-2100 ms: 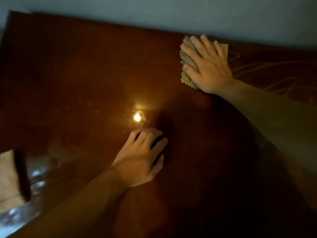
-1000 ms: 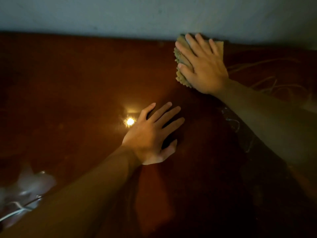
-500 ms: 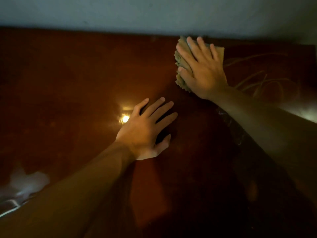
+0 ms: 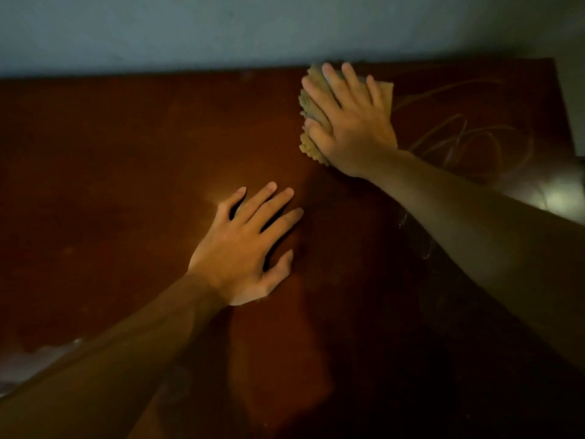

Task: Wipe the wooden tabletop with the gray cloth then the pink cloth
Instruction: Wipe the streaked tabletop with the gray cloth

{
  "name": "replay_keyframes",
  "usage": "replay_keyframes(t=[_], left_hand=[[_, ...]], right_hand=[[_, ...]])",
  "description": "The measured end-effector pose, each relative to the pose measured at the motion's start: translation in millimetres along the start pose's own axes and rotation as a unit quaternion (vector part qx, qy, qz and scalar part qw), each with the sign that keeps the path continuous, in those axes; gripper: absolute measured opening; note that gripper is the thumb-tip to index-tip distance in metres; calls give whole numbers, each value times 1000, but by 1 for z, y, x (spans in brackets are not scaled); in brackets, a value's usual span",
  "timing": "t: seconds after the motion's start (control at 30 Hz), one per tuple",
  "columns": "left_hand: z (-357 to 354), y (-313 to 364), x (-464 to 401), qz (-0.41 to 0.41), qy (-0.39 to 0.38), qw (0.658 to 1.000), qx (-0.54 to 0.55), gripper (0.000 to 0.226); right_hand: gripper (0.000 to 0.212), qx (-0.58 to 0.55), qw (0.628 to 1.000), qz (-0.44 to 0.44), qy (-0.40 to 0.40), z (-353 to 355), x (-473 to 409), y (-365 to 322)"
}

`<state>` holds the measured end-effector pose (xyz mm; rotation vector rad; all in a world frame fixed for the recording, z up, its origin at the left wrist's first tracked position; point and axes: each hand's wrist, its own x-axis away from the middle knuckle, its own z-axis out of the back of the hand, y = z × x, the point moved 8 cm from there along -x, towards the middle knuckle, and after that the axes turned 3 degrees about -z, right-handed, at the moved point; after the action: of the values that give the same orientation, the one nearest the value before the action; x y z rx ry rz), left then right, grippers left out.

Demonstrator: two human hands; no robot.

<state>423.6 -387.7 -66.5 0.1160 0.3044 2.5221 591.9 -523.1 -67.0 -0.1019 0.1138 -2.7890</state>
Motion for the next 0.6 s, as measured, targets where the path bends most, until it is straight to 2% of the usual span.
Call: replay_keyframes(t=[0.27,0.4,0.5,0.6], left_hand=[[-2,-1,0,1,9,1000,-14,61],[-2,-2,1,-2,18,1000,-24,61],[-4,-1,1,1,14,1000,-24,60],[-3,-1,0,-2,15,1000,-20,59]], right_hand=[[62,2,999,-25,26,-10,139,7],[64,7,1000,-21,-11,-9,97,13],[66,-6,998,-65,6,-3,46,25],[65,-12,996,-91,14,-3,41,25]])
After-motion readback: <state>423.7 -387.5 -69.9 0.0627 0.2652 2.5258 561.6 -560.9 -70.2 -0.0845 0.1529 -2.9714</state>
